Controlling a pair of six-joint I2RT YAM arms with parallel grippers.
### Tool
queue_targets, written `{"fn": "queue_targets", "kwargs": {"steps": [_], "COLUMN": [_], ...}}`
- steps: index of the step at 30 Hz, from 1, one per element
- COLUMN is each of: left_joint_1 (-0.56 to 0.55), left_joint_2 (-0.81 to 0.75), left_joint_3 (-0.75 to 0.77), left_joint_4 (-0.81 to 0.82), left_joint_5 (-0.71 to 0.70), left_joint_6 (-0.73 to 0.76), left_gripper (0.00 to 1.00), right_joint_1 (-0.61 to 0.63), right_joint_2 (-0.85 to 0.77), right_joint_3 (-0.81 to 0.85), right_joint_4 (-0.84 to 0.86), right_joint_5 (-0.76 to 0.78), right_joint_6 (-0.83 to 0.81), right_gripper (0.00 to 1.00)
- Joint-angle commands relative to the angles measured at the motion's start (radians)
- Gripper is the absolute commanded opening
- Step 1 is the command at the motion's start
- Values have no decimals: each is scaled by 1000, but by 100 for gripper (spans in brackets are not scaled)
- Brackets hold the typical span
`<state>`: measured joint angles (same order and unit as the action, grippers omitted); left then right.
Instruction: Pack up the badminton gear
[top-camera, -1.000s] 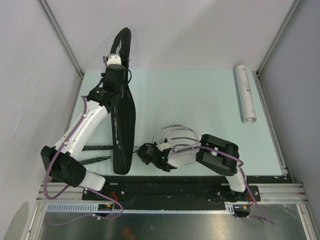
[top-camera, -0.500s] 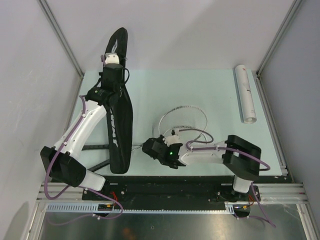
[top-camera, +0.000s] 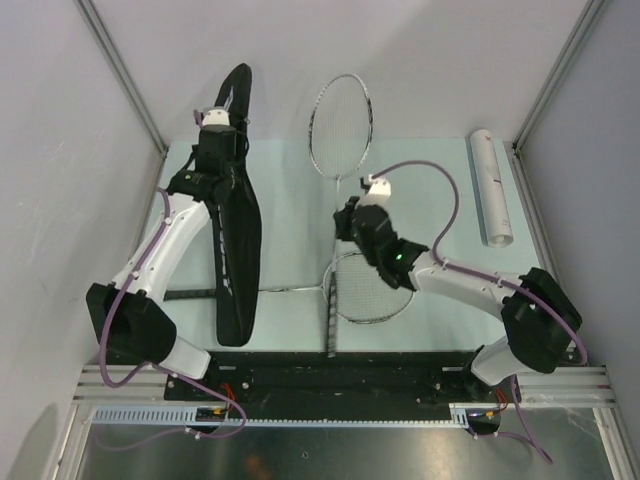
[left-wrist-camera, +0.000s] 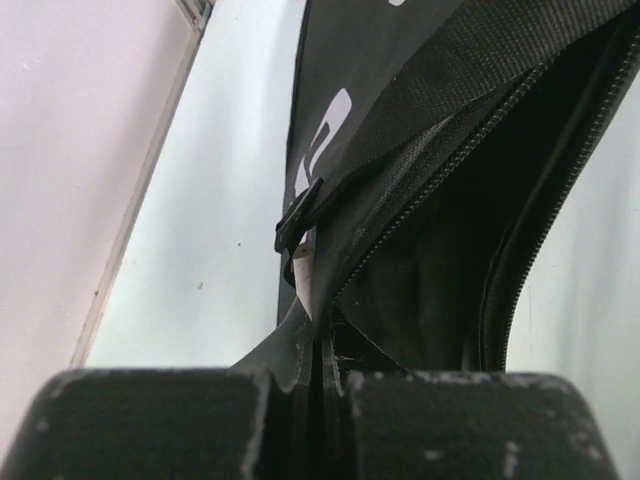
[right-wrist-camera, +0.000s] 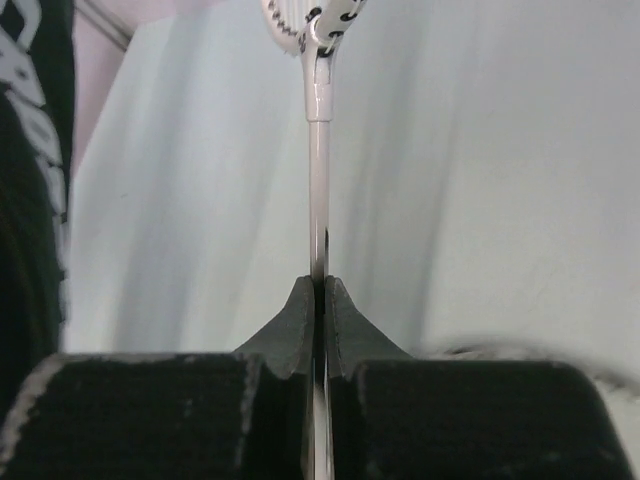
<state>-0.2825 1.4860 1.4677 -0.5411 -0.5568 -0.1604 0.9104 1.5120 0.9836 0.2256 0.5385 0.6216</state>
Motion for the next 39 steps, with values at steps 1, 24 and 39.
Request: {"fn": "queue_targets", "kwargs": {"steps": [1, 24, 39], "left_joint_1": [42, 213, 223], "left_joint_2": [6, 278, 209], "left_joint_3": [19, 39, 23], "left_joint_4": [43, 43, 44], "left_joint_5": [121, 416, 426], "left_joint_6": [-82, -429, -446], "left_gripper": [1, 0, 0], "right_joint_1": [-169, -300, -105], "right_joint_2": [-64, 174, 180], "right_joint_3": [111, 515, 546], "right_joint_4": [29, -656, -916], "right_joint_5": [-332, -1051, -704], "right_joint_6": [-330, -355, -365], "right_gripper": [0, 0, 0]}}
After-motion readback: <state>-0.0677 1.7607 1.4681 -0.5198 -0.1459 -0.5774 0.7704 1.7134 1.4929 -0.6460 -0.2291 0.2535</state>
